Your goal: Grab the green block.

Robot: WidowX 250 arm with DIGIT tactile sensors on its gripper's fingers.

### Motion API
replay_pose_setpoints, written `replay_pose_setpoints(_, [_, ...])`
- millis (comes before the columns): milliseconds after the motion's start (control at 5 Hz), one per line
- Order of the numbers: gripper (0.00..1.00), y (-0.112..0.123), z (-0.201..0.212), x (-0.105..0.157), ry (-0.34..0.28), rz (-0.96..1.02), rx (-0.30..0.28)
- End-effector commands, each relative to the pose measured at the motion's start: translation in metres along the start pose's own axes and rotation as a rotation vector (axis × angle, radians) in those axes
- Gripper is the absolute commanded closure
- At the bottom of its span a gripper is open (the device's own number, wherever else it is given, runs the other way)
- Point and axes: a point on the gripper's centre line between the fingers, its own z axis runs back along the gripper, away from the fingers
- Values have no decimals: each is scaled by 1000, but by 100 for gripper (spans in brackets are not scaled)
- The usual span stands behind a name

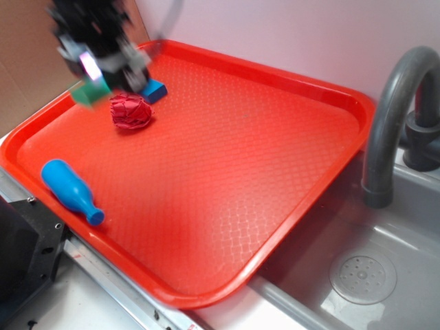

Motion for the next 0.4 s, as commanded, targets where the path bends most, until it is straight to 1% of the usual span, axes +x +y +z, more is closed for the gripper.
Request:
replay_pose_setpoints(0, [100,23,55,-1,-201,179,-19])
replay_pose_setpoints(200, [100,16,31,8,-224,215,-8])
